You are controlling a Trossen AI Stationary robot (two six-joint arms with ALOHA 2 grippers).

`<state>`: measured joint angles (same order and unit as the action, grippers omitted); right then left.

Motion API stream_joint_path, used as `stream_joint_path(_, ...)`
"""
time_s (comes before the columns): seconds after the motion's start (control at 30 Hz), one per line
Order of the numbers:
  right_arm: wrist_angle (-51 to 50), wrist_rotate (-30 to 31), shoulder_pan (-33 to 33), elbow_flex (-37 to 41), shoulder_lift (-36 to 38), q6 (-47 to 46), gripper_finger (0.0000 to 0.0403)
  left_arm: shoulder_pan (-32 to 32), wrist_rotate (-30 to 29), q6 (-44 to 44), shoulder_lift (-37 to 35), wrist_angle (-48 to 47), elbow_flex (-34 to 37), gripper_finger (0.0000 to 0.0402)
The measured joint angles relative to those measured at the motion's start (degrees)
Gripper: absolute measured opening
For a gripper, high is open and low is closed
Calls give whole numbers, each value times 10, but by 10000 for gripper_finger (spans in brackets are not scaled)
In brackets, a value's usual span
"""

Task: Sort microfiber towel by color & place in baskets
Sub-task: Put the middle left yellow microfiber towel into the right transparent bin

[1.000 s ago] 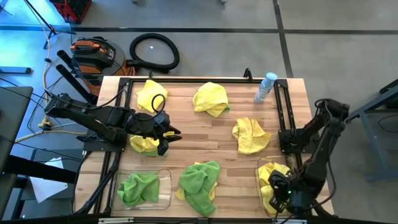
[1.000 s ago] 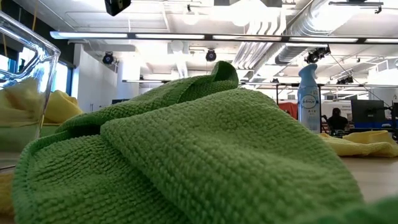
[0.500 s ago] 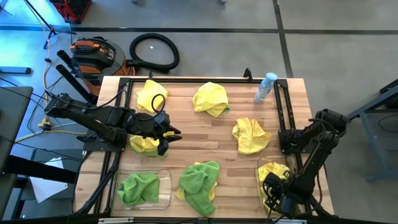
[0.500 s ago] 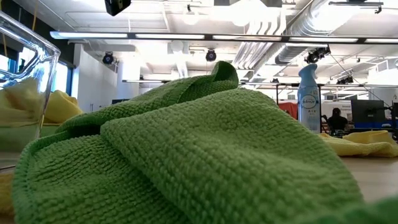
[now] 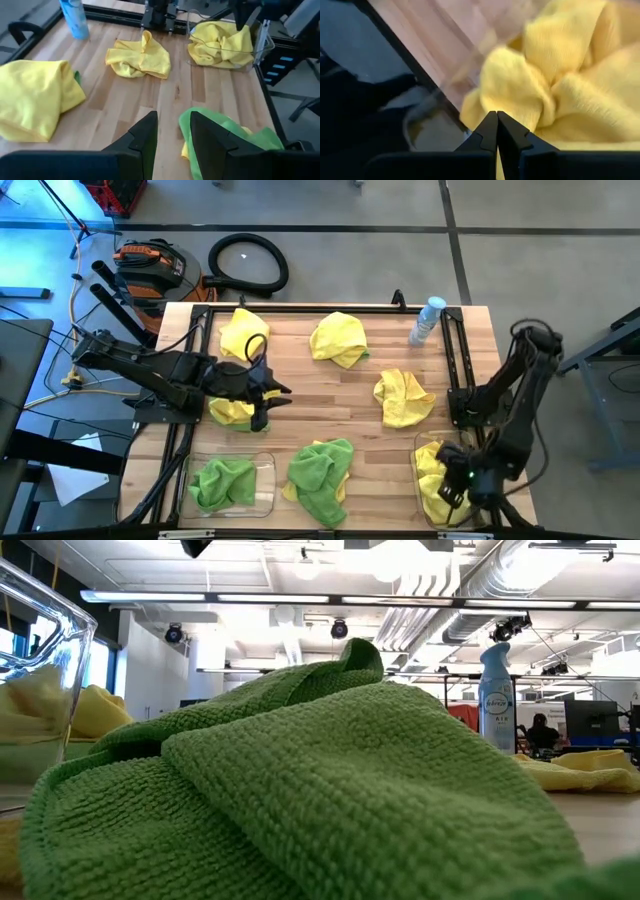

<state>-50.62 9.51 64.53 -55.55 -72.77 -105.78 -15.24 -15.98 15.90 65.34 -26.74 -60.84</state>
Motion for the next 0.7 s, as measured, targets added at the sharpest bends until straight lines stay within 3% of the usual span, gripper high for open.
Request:
stream_joint_path(0.23, -226, 51, 0, -109, 23, 28, 0, -40, -44, 5, 0, -2, -17, 77)
stream_joint_path(0.4, -367, 162, -15, -200, 6, 63, 0, -63, -81, 5, 0, -3, -36, 67)
stream_joint_path(0.57, -324, 288, -76, -214, 2, 168, 0, -76, -89, 38, 0, -17, -49, 54)
stream_joint_path(0.7, -211, 292, -151, -192, 1, 311, 0, -80, -89, 80, 0, -90, -68, 42)
